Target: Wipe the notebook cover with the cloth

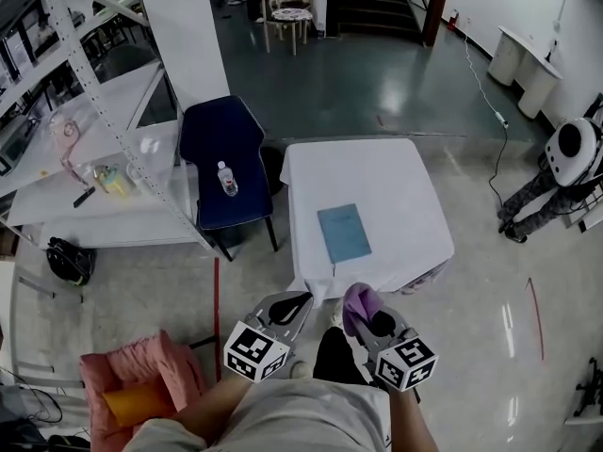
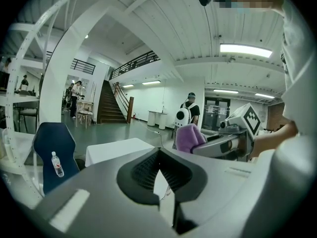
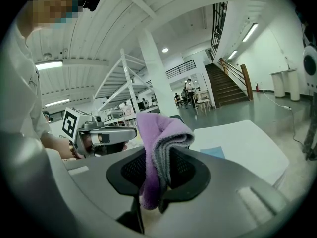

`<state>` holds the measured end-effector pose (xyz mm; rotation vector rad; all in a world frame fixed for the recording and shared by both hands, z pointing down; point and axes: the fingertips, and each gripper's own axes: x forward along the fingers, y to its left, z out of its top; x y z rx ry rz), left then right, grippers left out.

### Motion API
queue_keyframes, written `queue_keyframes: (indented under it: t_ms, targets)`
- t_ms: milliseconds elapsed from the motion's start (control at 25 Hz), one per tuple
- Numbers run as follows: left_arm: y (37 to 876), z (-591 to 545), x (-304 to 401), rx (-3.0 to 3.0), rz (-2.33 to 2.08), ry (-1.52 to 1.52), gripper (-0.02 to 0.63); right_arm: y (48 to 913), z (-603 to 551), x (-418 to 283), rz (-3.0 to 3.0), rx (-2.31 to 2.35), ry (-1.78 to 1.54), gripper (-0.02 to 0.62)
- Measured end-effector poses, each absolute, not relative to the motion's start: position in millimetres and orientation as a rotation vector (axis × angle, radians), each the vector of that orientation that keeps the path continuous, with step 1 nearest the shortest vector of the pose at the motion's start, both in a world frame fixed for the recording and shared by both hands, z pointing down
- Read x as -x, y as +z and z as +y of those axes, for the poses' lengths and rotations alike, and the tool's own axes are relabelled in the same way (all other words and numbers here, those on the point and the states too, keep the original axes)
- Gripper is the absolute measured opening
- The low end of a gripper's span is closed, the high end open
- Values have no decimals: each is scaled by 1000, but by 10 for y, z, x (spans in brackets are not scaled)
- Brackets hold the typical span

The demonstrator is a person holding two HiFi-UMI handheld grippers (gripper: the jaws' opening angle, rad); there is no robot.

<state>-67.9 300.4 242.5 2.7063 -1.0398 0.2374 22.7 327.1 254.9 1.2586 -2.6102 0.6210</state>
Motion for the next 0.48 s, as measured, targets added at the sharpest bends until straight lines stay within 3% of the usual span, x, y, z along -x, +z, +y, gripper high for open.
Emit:
queue_keyframes:
  t_ms: [480]
  targets:
    - [2513,1787,266,-2666,-1102,239,0,2637,2009,-664,-2615,-1168,597,106]
